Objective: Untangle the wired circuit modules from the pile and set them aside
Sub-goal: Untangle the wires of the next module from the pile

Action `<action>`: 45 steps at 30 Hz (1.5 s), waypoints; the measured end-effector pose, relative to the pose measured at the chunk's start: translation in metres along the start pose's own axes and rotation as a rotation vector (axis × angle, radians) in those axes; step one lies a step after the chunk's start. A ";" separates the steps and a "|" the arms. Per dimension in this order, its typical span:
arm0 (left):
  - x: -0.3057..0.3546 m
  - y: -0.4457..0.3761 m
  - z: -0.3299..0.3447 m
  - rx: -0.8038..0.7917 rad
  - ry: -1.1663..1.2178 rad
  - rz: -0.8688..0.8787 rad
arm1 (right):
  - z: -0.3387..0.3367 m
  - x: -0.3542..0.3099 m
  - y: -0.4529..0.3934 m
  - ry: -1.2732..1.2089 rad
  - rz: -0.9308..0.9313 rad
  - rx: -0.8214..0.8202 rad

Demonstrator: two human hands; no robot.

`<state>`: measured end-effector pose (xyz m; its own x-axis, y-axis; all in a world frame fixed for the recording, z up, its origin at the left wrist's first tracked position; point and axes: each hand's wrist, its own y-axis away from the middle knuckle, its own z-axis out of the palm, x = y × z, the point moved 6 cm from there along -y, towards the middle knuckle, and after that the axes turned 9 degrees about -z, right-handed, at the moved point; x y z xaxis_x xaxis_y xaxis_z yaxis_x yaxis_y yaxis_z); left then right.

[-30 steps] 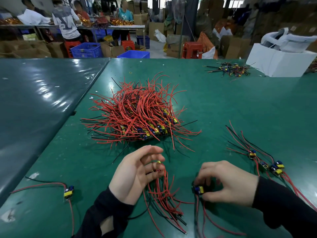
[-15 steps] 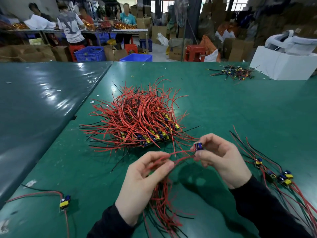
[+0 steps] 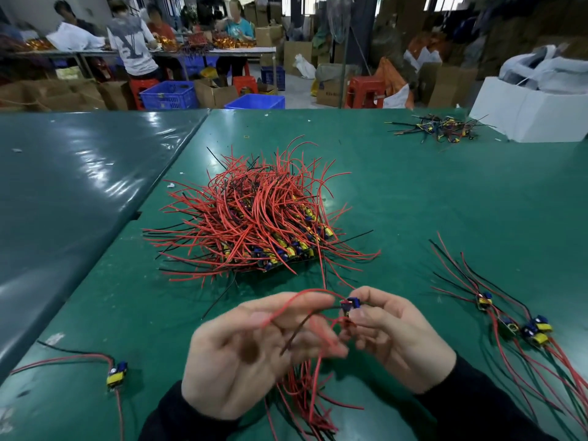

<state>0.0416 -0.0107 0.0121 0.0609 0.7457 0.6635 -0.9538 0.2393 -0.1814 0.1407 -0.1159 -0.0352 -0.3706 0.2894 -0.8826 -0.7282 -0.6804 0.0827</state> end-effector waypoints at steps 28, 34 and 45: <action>-0.010 0.005 -0.028 0.828 -0.599 0.234 | 0.014 -0.006 0.012 0.301 -0.241 -0.148; -0.004 0.003 -0.023 0.819 -0.742 0.226 | 0.014 -0.004 0.013 0.291 -0.268 -0.119; -0.012 0.003 -0.032 0.781 -0.473 0.077 | 0.016 0.001 0.012 0.291 -0.233 -0.142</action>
<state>0.0474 0.0015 -0.0196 0.0263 0.3688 0.9292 -0.8883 -0.4177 0.1909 0.1218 -0.1131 -0.0274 -0.0112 0.2581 -0.9661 -0.6787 -0.7115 -0.1822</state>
